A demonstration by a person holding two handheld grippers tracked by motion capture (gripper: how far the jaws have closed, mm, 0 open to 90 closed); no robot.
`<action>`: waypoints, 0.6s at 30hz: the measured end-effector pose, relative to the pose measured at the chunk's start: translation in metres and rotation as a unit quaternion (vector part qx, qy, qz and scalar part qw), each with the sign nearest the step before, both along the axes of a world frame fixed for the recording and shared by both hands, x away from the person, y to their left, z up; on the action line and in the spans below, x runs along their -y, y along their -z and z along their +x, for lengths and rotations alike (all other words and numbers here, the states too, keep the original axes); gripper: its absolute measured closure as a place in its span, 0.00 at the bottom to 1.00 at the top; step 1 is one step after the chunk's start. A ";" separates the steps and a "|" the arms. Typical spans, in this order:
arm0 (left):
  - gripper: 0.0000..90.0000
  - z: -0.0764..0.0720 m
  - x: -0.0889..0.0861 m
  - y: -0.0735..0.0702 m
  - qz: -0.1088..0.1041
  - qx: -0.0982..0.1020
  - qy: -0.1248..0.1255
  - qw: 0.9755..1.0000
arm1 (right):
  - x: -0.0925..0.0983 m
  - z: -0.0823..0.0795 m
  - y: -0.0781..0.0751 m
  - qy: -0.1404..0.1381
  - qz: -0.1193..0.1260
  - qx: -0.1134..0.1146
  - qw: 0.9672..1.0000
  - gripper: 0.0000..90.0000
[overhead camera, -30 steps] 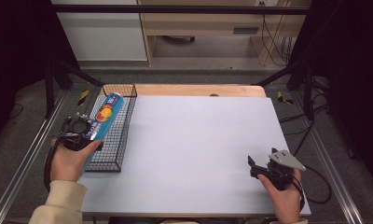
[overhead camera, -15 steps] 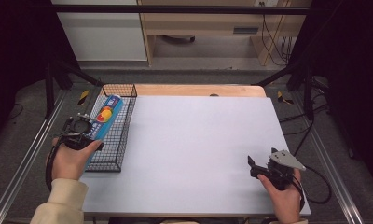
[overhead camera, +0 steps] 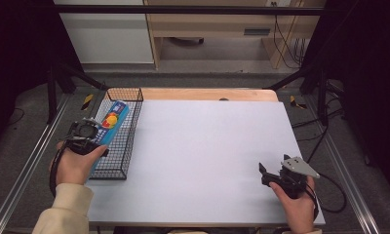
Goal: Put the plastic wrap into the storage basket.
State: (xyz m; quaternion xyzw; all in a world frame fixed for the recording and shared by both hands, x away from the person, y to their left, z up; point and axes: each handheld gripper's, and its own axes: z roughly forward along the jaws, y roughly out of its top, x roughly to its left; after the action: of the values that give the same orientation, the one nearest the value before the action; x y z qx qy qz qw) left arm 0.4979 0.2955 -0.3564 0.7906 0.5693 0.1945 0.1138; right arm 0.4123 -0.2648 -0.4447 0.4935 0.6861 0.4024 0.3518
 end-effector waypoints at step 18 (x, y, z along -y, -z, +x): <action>0.35 0.016 0.008 0.005 0.064 -0.038 0.003 0.997 | 0.000 0.001 0.000 -0.006 0.001 -0.002 1.000 0.12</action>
State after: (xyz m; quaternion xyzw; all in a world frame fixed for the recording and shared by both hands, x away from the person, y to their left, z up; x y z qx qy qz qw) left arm 0.5143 0.2873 -0.3611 0.8046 0.5575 0.2001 0.0413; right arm 0.4128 -0.2644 -0.4452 0.4905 0.6891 0.4044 0.3478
